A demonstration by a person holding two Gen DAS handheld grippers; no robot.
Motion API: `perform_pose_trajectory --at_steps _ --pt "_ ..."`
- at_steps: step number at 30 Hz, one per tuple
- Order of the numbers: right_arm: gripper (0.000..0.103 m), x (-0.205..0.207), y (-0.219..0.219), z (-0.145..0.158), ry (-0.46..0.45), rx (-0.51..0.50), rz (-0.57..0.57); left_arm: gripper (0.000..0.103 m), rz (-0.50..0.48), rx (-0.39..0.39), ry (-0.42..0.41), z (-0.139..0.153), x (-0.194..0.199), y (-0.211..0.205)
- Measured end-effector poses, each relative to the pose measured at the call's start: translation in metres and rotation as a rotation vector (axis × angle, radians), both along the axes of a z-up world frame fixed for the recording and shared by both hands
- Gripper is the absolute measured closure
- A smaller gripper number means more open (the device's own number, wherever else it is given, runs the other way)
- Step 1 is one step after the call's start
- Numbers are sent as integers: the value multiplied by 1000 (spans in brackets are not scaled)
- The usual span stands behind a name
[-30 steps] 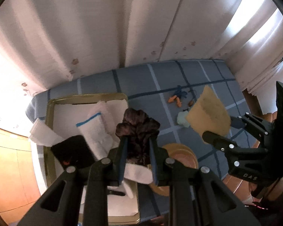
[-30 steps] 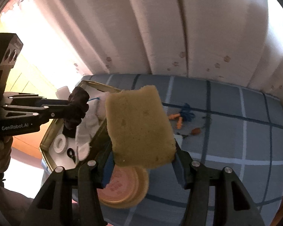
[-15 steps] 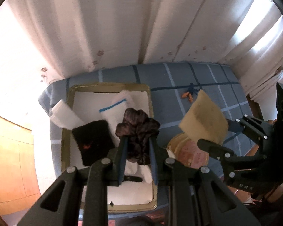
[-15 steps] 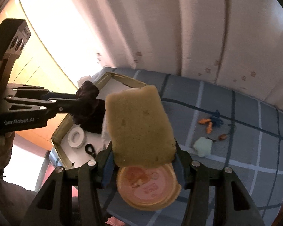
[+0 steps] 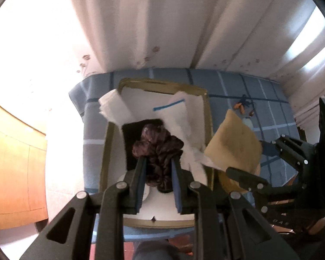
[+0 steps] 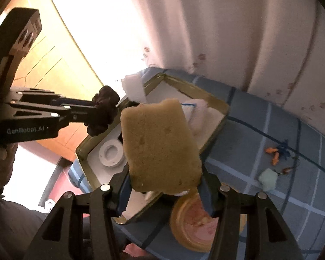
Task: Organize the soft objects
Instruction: 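Carry the doll in the left gripper and sponge in the right over the tray, then open the left gripper to drop the doll while the right drops the sponge into the tray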
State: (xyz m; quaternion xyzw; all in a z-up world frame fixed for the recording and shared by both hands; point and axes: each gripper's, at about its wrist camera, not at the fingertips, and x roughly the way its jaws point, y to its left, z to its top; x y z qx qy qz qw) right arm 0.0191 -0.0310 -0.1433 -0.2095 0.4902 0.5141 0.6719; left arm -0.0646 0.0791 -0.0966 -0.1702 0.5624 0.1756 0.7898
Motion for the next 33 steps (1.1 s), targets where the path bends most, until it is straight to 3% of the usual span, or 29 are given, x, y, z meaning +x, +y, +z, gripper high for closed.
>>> perform_pose_trajectory --at_steps 19,24,26,33 --pt "45 -35 34 -39 49 -109 105 82 63 -59 83 -33 -32 23" --pt "37 -36 38 -48 66 -143 118 68 72 -59 106 -37 -28 24" --pt "37 -35 38 -47 61 -139 119 58 73 -52 104 -34 -26 24" --pt "37 -13 24 -35 49 -103 61 47 85 -32 98 -30 -12 20"
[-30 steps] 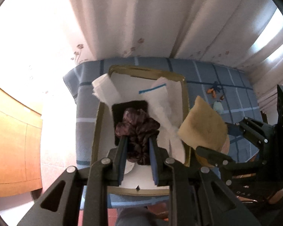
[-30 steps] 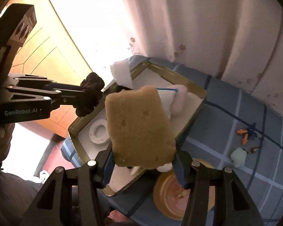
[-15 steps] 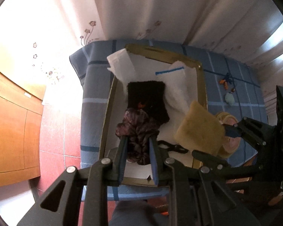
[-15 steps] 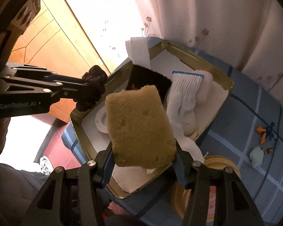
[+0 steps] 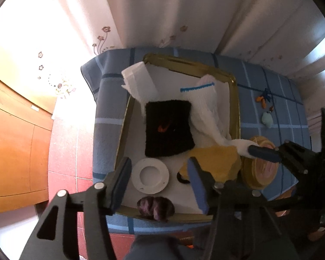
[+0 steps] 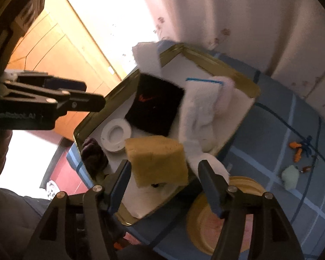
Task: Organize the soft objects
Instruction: 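Open the left gripper to drop the doll while the right drops the sponge into the tray, then grasp the pale green star-shaped foam with the right gripper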
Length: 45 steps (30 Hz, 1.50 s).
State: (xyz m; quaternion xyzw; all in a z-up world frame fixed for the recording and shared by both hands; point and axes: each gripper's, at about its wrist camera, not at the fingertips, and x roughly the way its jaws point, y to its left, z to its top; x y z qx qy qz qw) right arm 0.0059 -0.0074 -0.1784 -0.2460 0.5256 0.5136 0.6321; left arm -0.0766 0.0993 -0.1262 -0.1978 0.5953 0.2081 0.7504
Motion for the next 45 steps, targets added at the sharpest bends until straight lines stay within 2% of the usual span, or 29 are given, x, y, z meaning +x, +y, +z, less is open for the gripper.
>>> perform_pose_trajectory --at_steps 3,6,11,14,20,25,33,39,40,42,45 --pt "37 19 -17 13 -19 46 -69 45 -4 1 2 -1 8 -5" --pt "37 49 -43 21 -50 59 -186 43 -13 -3 5 -3 17 -13" --pt "37 97 -89 5 -79 -44 -384 39 -54 -4 9 -5 37 -31" --pt "37 111 -111 -6 -86 -93 -437 35 -78 -2 6 -4 48 -40" --pt "37 129 -131 -30 -67 -139 -473 32 -121 2 12 -7 69 -59" --pt "37 140 -135 -44 -48 -134 -488 32 -142 18 35 -9 79 -66" --pt "37 150 -122 -57 -25 -111 -471 32 -145 52 68 -9 90 -66" --pt "37 152 -109 -69 -58 -139 -436 31 -151 64 78 -13 103 -66" --pt "38 151 -107 -69 -73 -143 -425 31 -155 69 78 -13 107 -66" --pt "55 150 -101 -72 -93 -156 -398 31 -161 74 78 -13 113 -67" --pt "62 152 -102 -79 -82 -167 -383 31 -171 76 78 -14 123 -70"
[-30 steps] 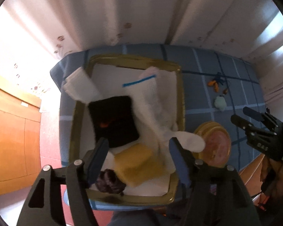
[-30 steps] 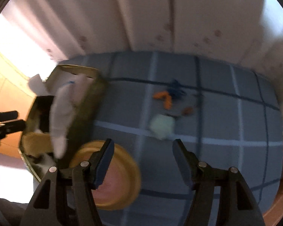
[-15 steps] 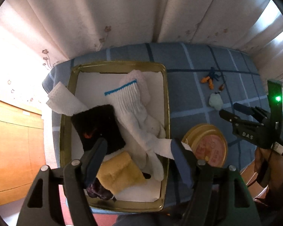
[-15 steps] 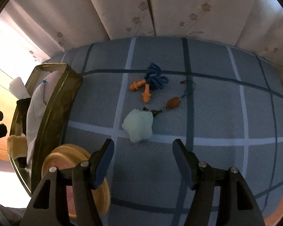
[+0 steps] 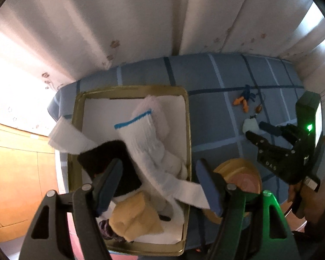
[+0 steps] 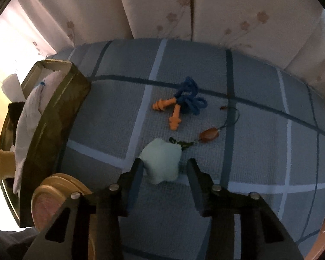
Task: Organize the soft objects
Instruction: 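Grasp the pale green star-shaped foam with the right gripper, then grasp the orange earplugs on blue cord with the left gripper while the right holds the star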
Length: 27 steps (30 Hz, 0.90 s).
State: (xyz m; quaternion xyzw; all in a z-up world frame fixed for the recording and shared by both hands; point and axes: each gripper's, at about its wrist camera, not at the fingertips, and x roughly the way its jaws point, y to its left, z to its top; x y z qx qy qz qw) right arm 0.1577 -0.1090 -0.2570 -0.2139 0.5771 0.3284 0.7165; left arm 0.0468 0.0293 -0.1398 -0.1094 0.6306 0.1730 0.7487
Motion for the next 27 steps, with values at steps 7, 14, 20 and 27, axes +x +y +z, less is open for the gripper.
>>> perform_pose_trajectory --at_steps 7,14,20,27 --pt "75 1 -9 -1 27 38 38 31 -25 -10 9 -5 21 -8" --pt "78 6 -45 19 25 94 12 31 -68 -32 8 -13 47 -26" --pt "78 16 -80 40 2 111 -47 31 -136 -69 -5 -25 86 -51" --pt "78 22 -128 51 -6 112 -128 31 -208 -98 -12 -52 136 -81"
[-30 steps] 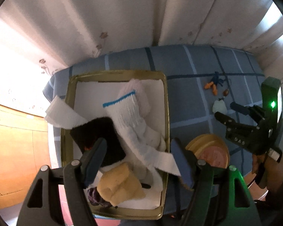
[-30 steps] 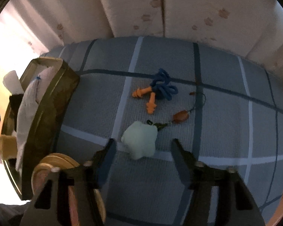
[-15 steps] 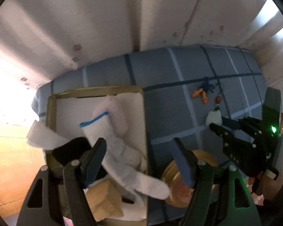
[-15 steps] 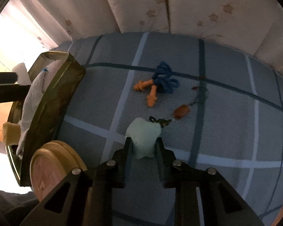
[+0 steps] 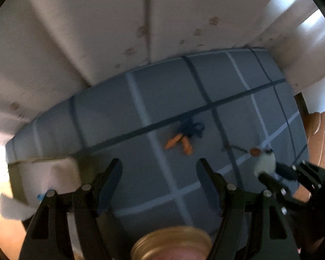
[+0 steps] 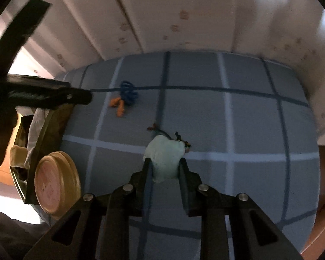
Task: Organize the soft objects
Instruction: 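Grasp the orange earplugs on blue cord with the left gripper while the right holds the star, then carry the earplugs in the left gripper and star foam in the right over the tray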
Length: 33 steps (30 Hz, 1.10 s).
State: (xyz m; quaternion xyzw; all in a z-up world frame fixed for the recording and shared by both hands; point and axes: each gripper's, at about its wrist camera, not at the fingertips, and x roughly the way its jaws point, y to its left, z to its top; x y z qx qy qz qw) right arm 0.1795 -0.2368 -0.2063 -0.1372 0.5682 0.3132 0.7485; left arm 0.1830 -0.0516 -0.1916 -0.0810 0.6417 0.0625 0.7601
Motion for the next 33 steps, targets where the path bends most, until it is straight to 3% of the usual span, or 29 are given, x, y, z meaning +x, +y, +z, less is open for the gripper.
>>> perform_pose_trajectory --at_steps 7,16,22,25,33 --pt "78 7 -35 1 4 -2 -60 31 -20 13 27 -28 28 -13" --pt "78 8 -40 -3 7 10 -77 32 -25 30 44 -49 45 -22" --pt "78 8 -43 -4 4 19 -88 57 -34 28 39 -54 46 -24" --pt "78 8 -44 -4 3 23 -89 89 -33 27 21 -52 45 -24" --pt "78 8 -41 1 -13 30 -83 93 1 -40 1 -39 27 -14"
